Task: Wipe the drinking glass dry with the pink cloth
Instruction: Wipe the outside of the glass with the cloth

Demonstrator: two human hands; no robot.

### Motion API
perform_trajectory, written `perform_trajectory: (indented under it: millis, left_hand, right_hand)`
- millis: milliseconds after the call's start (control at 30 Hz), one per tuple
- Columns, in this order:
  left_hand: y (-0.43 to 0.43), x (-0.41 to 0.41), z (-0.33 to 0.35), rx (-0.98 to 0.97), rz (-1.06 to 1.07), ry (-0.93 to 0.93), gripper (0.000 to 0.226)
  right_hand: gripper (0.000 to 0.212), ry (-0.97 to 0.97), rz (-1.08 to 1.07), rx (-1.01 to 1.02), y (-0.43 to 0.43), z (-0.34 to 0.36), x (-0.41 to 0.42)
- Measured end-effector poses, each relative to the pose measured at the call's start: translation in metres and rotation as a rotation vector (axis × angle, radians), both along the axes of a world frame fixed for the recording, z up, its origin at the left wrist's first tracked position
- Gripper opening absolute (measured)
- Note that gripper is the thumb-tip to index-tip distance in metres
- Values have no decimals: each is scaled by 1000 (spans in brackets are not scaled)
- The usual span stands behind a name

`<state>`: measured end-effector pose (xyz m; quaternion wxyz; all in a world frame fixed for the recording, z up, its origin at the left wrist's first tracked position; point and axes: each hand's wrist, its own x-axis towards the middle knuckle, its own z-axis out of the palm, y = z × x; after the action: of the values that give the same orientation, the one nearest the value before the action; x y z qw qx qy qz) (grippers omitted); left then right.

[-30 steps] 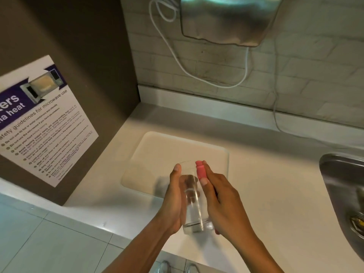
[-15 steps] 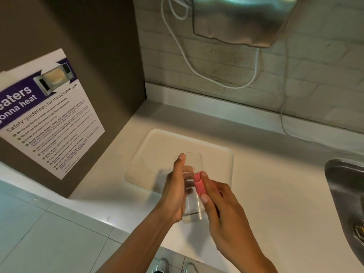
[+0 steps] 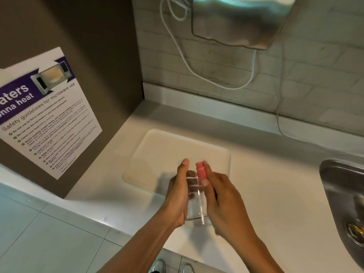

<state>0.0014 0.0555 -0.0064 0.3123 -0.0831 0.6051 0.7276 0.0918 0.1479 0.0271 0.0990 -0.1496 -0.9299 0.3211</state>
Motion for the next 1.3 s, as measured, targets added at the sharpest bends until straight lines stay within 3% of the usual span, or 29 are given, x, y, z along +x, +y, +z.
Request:
perform_trajectory:
  millis: [167,333,467,633,833,1000,1100,1167,1300]
  left_hand:
    - [-5,-11,2,83,80,-105,81]
    - [-3,-4,-1,28,76,-118,78]
    - [-8,-11,0,101,78,-126,78]
    - [-10,-18,0,67,141,-117,73]
    - [-11,-28,0,132,126,-144,78]
    - [-12,-14,-4,117,111,-184,78]
    - [-15,-7,-4,140,74,-197,90]
    - [-16,-14,-2,151,115,-176,84]
    - [-10,-14,-2,105,183,-142,76]
  right_hand:
    - [48,28,66,197,-23,3,21]
    - [44,-2,30,-2,0,-5,9]
    - [47,-17,91,204,-14,1,13]
    - [42,-27,58,-36,-8,-10,29]
    - [47,10,117,181,-22,1,30]
    - [40,18,61,-35,-6,-5,26]
    - [43,23,64,56,-17,3,17]
    - [44,19,97,119,-21,1,27]
    - [43,-16,68,0,-5,-2,30]
